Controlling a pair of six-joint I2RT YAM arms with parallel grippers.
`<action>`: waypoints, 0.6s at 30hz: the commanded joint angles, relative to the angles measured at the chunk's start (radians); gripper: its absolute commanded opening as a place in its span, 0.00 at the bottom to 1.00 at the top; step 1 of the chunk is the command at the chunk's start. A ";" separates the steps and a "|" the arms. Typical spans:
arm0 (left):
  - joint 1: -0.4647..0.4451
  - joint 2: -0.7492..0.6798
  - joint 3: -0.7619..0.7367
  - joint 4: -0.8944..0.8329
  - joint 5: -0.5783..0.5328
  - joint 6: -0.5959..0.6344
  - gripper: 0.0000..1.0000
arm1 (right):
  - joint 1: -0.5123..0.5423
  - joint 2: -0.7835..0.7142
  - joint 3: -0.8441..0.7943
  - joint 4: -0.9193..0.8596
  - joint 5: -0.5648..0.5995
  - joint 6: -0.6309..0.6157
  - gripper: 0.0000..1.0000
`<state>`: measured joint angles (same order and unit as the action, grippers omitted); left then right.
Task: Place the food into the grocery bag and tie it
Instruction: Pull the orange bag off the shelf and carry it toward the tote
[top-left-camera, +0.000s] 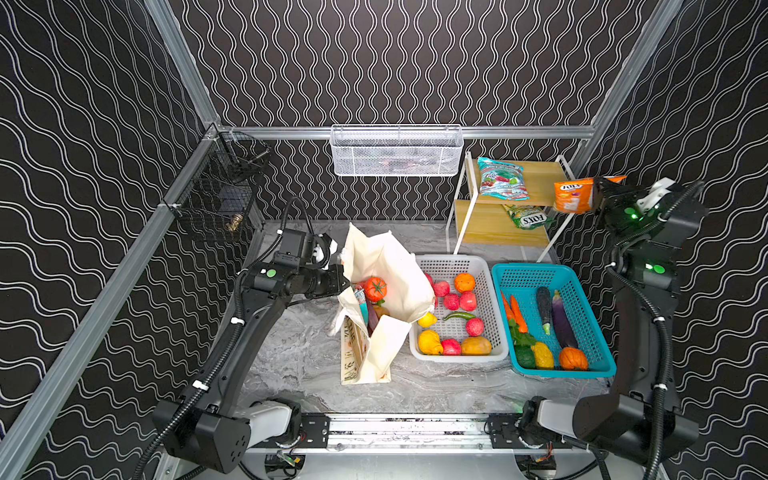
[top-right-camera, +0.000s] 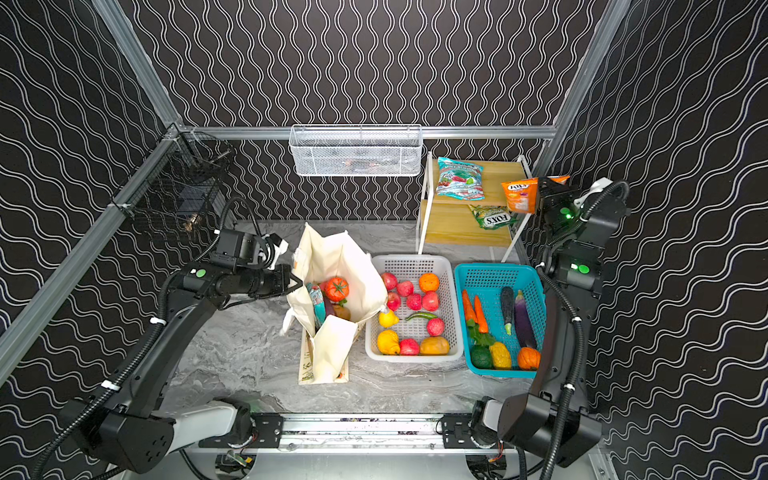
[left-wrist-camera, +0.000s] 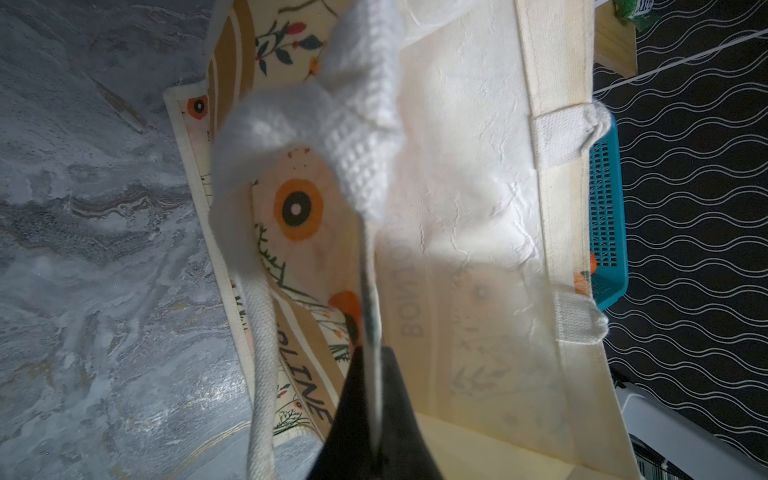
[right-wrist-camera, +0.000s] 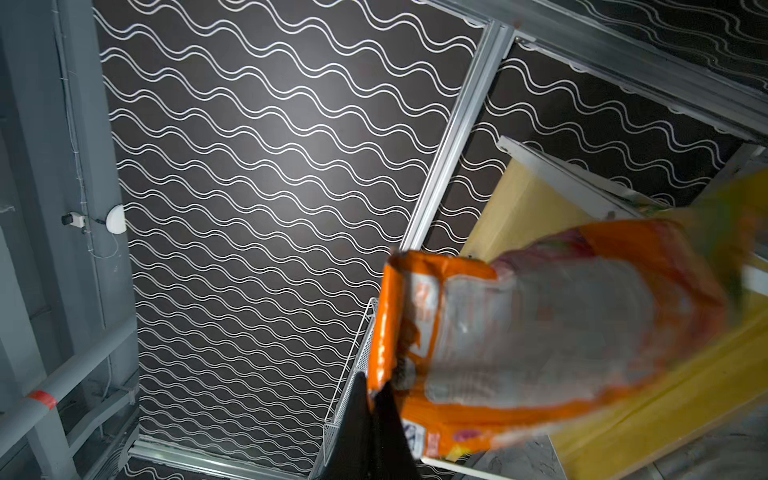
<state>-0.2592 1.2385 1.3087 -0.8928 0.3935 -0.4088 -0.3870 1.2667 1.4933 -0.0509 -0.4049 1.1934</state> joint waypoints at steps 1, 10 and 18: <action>0.002 0.003 -0.002 -0.015 0.001 0.030 0.00 | 0.002 -0.028 0.028 -0.001 0.002 -0.015 0.00; 0.001 -0.007 -0.015 -0.010 -0.002 0.021 0.00 | 0.007 -0.120 0.016 -0.046 -0.066 -0.019 0.00; 0.001 -0.011 -0.022 -0.010 -0.007 0.016 0.00 | 0.022 -0.195 -0.054 -0.060 -0.126 -0.029 0.00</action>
<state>-0.2581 1.2301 1.2850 -0.8799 0.3954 -0.4095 -0.3725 1.0870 1.4555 -0.1307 -0.4885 1.1755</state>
